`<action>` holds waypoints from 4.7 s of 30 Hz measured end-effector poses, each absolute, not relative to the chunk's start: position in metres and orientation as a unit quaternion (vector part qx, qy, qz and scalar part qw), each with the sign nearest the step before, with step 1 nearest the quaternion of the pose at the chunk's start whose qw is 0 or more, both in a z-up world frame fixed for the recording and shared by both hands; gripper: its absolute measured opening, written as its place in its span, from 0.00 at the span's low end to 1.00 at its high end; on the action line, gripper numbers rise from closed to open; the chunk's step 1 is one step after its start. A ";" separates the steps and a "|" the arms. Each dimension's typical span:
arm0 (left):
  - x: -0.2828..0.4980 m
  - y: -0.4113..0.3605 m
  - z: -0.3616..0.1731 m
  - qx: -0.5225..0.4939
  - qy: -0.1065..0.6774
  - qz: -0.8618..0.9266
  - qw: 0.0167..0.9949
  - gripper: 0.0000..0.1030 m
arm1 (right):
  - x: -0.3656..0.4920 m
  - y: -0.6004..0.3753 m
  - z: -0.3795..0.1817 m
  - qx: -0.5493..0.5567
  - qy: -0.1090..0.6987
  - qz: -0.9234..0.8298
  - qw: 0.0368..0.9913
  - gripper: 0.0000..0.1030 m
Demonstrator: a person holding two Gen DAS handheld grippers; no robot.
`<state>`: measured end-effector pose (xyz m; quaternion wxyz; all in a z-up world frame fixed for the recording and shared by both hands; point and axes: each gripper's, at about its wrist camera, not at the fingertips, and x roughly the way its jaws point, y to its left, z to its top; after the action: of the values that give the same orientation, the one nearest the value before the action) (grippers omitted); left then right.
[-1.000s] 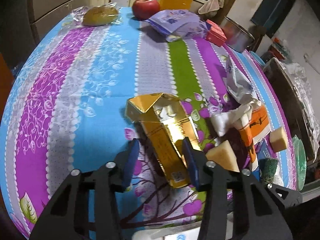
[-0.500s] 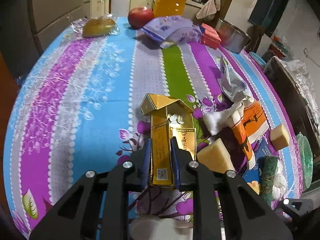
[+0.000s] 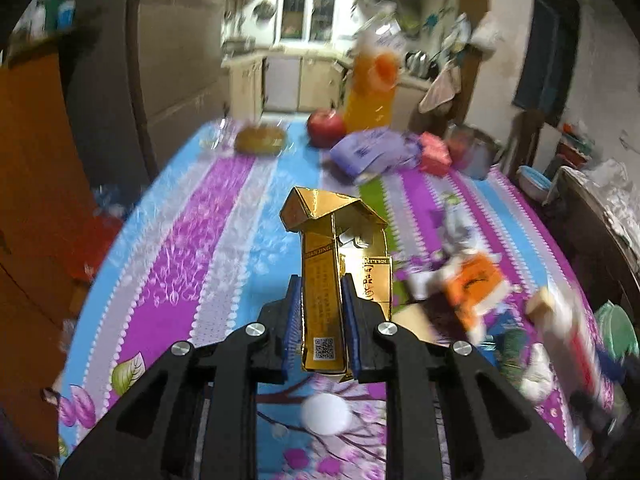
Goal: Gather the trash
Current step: 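Carry the gold box and white medicine box over the green bin, then open both grippers to drop the boxes into the bin, then grasp the white round lid with the left gripper while the right gripper grasps the white cloth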
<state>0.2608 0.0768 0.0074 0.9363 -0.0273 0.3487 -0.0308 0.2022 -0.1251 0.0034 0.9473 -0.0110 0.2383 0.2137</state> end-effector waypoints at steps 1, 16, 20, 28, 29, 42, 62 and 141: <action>0.255 0.071 0.012 -0.024 0.342 -0.036 0.939 0.18 | 0.198 -0.130 0.009 -0.012 0.232 0.204 0.951 0.46; 0.211 -0.043 0.060 0.020 0.283 -0.129 0.950 0.18 | 0.176 -0.219 0.068 -0.001 0.194 0.076 0.978 0.46; 0.207 -0.077 0.069 0.033 0.275 -0.156 0.948 0.18 | 0.165 -0.256 0.080 0.007 0.191 0.042 0.981 0.46; 0.205 -0.146 0.084 0.057 0.263 -0.211 0.940 0.18 | 0.134 -0.338 0.098 0.013 0.188 -0.023 0.982 0.46; 0.205 -0.157 0.086 0.059 0.263 -0.221 0.937 0.18 | 0.129 -0.352 0.100 0.016 0.190 -0.034 0.981 0.46; 0.196 -0.290 0.077 0.106 0.285 -0.327 0.895 0.18 | 0.072 -0.512 0.094 0.058 0.243 -0.136 0.959 0.47; 0.188 -0.428 -0.007 0.167 0.382 -0.391 0.821 0.18 | 0.076 -0.615 -0.003 0.092 0.393 -0.185 0.896 0.48; 0.227 0.084 -0.073 0.042 0.433 -0.034 0.900 0.56 | 0.134 -0.282 -0.044 0.021 0.318 0.165 0.933 0.79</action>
<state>0.2273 0.0838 -0.0732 0.8996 0.0420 0.4334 -0.0345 0.1339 -0.2818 -0.0436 0.9334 0.0211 0.3182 0.1646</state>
